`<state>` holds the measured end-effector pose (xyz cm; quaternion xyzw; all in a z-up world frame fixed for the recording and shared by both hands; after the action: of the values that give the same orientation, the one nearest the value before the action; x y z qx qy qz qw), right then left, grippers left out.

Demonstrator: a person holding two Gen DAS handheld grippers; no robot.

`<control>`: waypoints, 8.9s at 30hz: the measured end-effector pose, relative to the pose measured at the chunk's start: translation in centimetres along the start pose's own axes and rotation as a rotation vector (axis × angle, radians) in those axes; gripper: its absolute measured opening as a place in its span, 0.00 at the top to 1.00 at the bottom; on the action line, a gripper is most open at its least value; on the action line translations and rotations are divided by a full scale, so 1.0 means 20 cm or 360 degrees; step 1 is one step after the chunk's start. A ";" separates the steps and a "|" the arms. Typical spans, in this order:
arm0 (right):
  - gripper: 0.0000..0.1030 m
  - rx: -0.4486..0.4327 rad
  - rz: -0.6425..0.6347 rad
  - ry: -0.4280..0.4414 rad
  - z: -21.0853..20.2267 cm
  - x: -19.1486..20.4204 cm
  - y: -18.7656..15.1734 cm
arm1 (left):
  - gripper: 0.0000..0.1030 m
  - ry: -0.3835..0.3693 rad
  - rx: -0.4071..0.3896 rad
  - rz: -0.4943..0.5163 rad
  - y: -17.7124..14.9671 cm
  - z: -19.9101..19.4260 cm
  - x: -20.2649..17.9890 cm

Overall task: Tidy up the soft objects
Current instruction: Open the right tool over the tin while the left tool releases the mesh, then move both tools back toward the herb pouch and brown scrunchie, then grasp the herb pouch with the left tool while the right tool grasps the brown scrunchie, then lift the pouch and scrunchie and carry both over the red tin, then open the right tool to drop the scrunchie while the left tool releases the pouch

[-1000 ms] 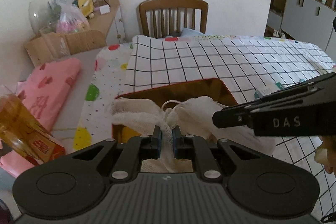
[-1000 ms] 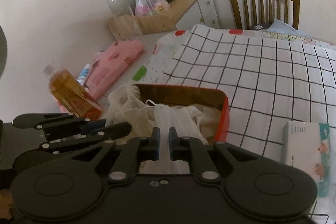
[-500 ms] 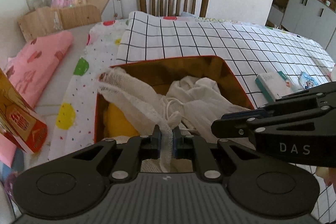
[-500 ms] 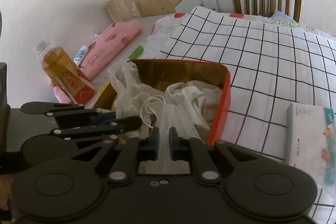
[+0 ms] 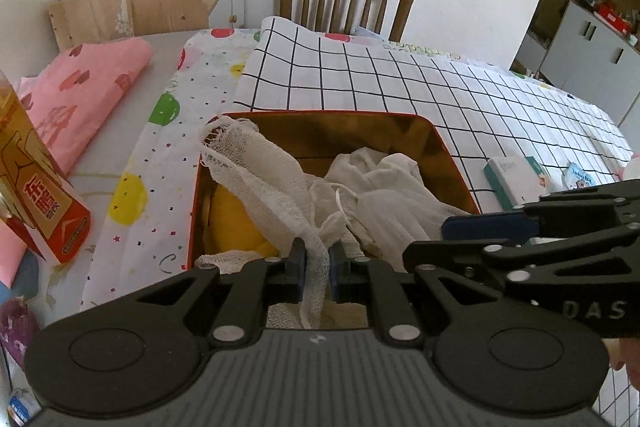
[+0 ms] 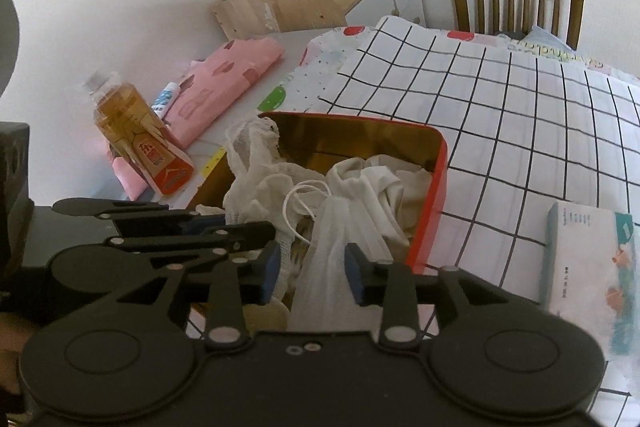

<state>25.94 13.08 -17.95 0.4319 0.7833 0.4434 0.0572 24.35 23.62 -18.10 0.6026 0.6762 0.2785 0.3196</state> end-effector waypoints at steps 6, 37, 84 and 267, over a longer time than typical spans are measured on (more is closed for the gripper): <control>0.49 -0.0038 -0.0014 -0.0002 -0.06 0.01 0.02 | 0.84 -0.0002 -0.0007 -0.0004 0.00 -0.02 0.00; 0.22 -0.0273 0.0029 -0.0062 -0.70 -0.12 0.09 | 0.19 -0.0215 -0.0277 0.0004 0.20 -0.48 -0.25; 0.07 -0.0220 0.0153 -0.0777 -1.15 -1.34 -0.47 | 0.00 -0.0592 -0.0122 0.0467 -0.05 0.18 -1.55; 0.36 -0.0136 -0.0214 -0.0029 -0.26 -0.03 0.07 | 0.35 0.0080 -0.0032 0.0006 -0.03 -0.26 -0.05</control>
<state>24.71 9.71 -13.92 0.3793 0.7904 0.4677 0.1125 20.06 22.70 -15.15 0.5933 0.6801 0.3009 0.3080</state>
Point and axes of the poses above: each gripper's, at about its wrist camera, not at the fingertips, and z roughly the way its jaws point, x to its left, y to its top, the point moved 8 cm from there along z, roughly the way its jaws point, and after that the axes turned 11 degrees about -x, right-handed, at the moved point
